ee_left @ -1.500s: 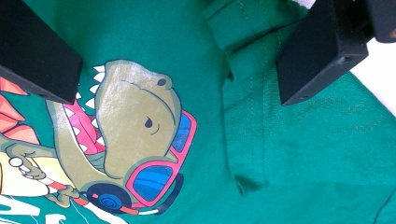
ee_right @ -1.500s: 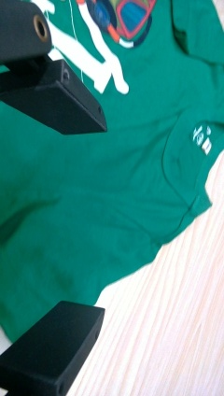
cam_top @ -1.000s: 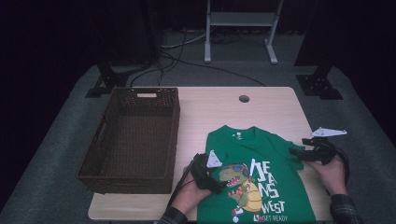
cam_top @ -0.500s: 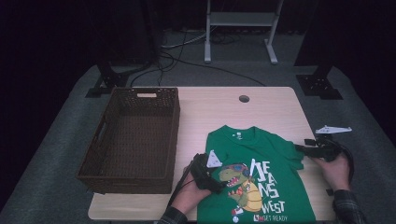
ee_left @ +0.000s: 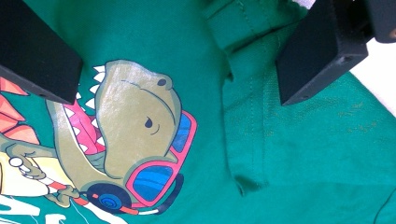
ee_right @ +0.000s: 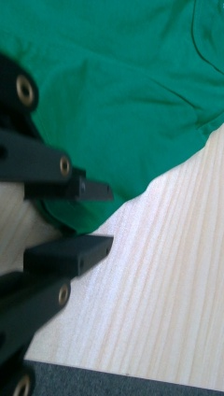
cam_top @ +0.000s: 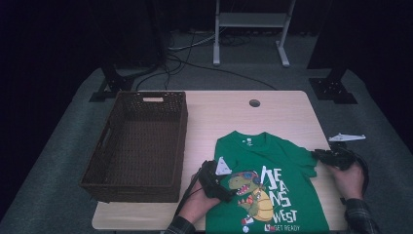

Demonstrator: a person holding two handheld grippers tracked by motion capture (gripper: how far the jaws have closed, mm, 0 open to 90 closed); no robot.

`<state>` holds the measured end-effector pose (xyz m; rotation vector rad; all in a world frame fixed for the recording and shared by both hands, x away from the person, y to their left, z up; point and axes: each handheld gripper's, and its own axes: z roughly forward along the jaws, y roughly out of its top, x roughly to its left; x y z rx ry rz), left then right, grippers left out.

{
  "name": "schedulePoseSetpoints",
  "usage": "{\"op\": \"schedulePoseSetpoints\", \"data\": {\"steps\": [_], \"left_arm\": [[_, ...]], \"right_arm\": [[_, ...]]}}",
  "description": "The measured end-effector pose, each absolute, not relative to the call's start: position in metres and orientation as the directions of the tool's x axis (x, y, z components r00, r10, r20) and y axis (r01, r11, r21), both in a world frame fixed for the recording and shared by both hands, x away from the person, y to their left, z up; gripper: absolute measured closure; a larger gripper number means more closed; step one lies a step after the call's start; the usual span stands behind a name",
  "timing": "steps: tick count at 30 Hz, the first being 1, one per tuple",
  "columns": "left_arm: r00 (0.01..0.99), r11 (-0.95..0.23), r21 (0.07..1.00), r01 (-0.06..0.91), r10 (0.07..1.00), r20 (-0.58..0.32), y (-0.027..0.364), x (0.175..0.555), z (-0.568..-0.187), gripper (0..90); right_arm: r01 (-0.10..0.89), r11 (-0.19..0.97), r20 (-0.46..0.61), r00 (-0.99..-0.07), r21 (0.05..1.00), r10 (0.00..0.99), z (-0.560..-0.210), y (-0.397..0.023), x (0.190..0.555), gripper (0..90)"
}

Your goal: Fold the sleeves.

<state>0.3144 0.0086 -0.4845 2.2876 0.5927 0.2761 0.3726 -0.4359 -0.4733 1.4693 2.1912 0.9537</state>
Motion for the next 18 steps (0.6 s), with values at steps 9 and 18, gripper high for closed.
{"op": "schedulePoseSetpoints", "data": {"steps": [9,18], "left_arm": [[0.87,-0.616,0.714,0.333,0.493,0.02,0.009,0.314,-0.484,0.0],[0.87,-0.616,0.714,0.333,0.493,0.02,0.009,0.314,-0.484,0.0]], "right_arm": [[0.647,0.233,0.072,-0.409,0.726,0.91,-0.467,-0.43,0.366,86.6],[0.605,0.241,0.05,-0.424,0.759,0.904,-0.452,-0.422,0.358,86.6]]}}
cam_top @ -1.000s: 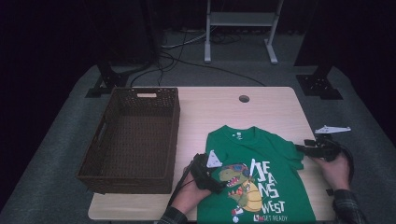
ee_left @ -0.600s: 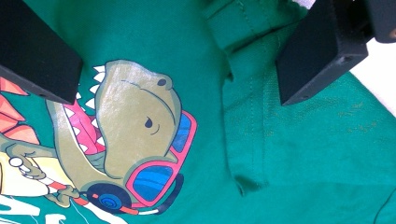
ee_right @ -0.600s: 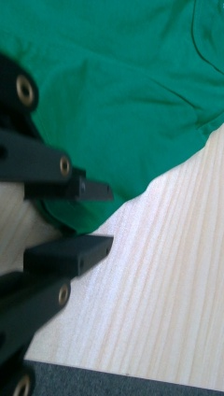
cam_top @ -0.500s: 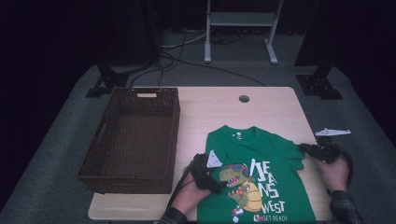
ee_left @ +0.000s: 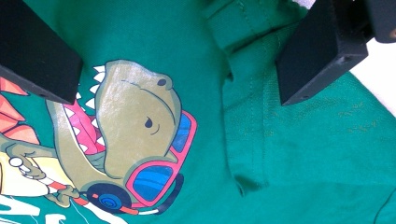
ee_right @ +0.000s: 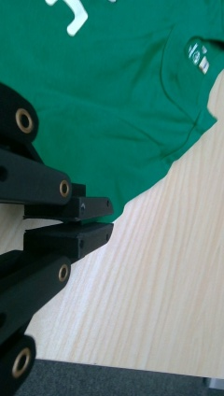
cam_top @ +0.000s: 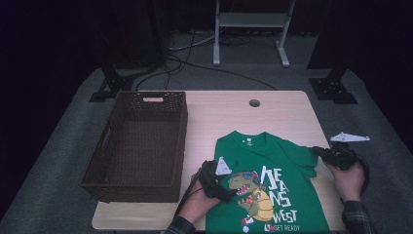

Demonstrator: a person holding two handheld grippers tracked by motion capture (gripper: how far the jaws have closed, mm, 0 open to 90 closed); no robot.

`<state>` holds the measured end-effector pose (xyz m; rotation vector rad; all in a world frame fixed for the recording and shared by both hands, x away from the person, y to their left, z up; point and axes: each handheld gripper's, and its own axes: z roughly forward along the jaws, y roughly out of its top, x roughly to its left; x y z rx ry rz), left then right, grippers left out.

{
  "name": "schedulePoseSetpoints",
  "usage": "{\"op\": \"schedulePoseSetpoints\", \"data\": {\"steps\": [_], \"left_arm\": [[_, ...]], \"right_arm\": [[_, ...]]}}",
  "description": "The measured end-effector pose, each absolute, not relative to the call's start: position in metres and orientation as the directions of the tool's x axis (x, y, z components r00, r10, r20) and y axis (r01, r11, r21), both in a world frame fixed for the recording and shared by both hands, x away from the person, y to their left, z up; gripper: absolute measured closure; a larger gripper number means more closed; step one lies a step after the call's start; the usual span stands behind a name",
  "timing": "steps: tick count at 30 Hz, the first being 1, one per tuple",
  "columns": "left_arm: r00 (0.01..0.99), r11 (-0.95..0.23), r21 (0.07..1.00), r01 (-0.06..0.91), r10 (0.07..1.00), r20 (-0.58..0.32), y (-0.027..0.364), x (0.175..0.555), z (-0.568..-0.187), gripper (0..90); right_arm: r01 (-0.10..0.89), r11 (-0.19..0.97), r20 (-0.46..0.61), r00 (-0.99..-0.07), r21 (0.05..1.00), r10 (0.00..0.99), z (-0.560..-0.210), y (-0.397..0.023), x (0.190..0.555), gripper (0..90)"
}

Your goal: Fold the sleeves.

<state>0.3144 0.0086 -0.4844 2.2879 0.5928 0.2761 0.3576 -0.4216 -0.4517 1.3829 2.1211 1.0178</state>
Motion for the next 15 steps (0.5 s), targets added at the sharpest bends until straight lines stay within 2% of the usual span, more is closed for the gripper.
{"op": "schedulePoseSetpoints", "data": {"steps": [15], "left_arm": [[0.87,-0.616,0.714,0.333,0.493,0.02,0.009,0.314,-0.484,0.0]], "right_arm": [[0.543,0.301,0.009,-0.495,0.784,0.869,-0.443,-0.392,0.344,87.4]]}}
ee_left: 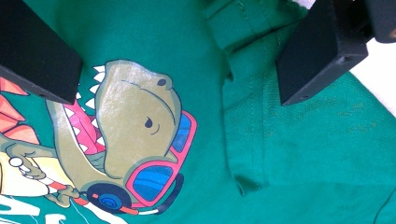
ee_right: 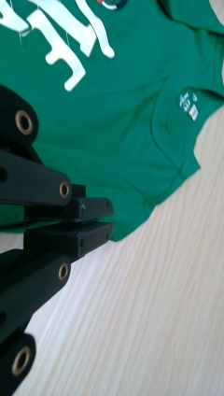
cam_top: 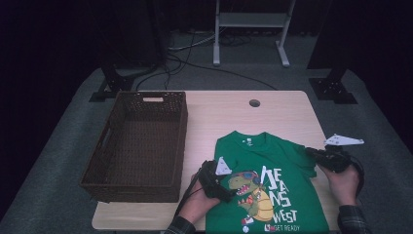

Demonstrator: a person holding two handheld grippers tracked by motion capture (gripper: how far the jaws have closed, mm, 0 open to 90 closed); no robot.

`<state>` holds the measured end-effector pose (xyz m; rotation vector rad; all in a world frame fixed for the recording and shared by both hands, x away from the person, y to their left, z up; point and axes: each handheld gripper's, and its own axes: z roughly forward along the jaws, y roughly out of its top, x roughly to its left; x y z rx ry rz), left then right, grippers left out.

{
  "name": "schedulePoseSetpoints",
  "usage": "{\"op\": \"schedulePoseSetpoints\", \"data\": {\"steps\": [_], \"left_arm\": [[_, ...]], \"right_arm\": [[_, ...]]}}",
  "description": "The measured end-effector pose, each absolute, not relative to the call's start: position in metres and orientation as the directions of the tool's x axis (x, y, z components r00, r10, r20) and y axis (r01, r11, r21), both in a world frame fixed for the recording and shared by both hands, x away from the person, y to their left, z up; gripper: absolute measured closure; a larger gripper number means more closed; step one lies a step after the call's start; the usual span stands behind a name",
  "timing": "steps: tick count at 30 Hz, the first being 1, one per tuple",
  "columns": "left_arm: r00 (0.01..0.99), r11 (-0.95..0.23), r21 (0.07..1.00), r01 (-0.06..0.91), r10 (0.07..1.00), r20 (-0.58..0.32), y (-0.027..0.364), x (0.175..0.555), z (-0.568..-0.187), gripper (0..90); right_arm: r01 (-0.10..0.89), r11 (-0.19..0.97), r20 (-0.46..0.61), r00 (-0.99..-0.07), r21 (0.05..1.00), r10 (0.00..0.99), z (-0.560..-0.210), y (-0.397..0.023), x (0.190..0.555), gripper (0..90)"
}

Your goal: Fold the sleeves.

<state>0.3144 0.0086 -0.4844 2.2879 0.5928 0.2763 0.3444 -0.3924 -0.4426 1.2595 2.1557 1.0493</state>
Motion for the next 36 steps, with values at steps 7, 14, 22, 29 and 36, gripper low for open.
{"op": "schedulePoseSetpoints", "data": {"steps": [7,14,22,29,36], "left_arm": [[0.869,-0.616,0.714,0.334,0.495,0.02,0.009,0.314,-0.484,0.0],[0.869,-0.615,0.714,0.334,0.495,0.02,0.009,0.314,-0.484,0.0],[0.869,-0.615,0.714,0.334,0.495,0.02,0.009,0.314,-0.484,0.0],[0.869,-0.616,0.714,0.334,0.494,0.02,0.009,0.314,-0.484,0.0],[0.869,-0.616,0.714,0.334,0.495,0.02,0.009,0.314,-0.484,0.0]], "right_arm": [[0.535,0.349,-0.005,-0.54,0.769,0.841,-0.444,-0.374,0.347,87.4],[0.519,0.374,-0.008,-0.577,0.769,0.817,-0.445,-0.359,0.35,87.4],[0.506,0.393,-0.009,-0.604,0.768,0.797,-0.445,-0.344,0.353,87.4],[0.498,0.404,-0.012,-0.619,0.767,0.785,-0.443,-0.334,0.358,87.4],[0.501,0.411,-0.005,-0.63,0.761,0.777,-0.445,-0.327,0.362,87.3]]}}
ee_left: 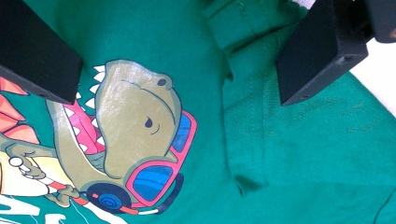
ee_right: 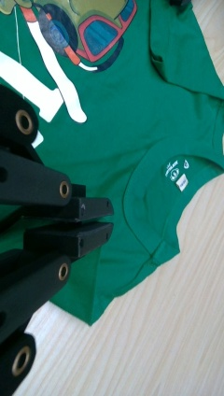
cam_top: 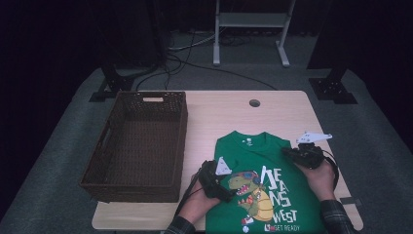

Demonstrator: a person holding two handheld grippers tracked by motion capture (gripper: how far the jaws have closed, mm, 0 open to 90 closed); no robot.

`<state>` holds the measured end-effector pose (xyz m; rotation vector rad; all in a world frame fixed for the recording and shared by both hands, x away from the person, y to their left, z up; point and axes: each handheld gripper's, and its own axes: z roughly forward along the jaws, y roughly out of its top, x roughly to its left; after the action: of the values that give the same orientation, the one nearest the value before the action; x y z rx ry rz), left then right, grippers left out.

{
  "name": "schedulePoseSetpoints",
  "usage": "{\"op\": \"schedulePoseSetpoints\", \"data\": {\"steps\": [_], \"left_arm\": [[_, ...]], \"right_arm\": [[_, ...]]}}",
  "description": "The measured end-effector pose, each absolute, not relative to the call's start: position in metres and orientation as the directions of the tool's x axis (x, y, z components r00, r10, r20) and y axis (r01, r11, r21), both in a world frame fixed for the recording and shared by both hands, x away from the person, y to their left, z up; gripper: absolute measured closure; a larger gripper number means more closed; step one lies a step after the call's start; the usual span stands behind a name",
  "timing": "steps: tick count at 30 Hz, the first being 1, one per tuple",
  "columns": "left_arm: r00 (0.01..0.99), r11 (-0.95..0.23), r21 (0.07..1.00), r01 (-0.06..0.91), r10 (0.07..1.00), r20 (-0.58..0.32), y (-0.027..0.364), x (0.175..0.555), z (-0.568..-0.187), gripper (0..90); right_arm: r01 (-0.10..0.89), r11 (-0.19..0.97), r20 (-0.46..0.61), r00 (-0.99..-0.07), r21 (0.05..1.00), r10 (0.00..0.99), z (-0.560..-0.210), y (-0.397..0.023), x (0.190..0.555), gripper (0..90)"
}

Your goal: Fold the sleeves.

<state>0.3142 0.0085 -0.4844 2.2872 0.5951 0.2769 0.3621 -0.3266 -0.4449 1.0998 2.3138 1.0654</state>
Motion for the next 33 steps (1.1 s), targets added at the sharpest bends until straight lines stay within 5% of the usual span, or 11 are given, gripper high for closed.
{"op": "schedulePoseSetpoints", "data": {"steps": [16,21,29,30,33], "left_arm": [[0.869,-0.615,0.714,0.334,0.495,0.02,0.009,0.314,-0.484,0.0],[0.869,-0.615,0.714,0.334,0.495,0.019,0.008,0.314,-0.484,0.0],[0.869,-0.616,0.714,0.334,0.495,0.02,0.009,0.314,-0.484,0.0],[0.869,-0.615,0.714,0.334,0.495,0.019,0.008,0.314,-0.484,0.0],[0.869,-0.616,0.714,0.334,0.495,0.02,0.009,0.314,-0.484,0.0]], "right_arm": [[0.506,0.459,0.005,-0.676,0.73,0.737,-0.456,-0.31,0.364,85.5],[0.483,0.427,0.021,-0.68,0.764,0.732,-0.449,-0.312,0.361,60.0],[0.483,0.34,0.086,-0.665,0.807,0.742,-0.438,-0.33,0.355,33.3],[0.497,0.309,0.117,-0.655,0.81,0.747,-0.439,-0.338,0.353,21.9],[0.494,0.3,0.118,-0.651,0.816,0.75,-0.441,-0.346,0.347,7.5]]}}
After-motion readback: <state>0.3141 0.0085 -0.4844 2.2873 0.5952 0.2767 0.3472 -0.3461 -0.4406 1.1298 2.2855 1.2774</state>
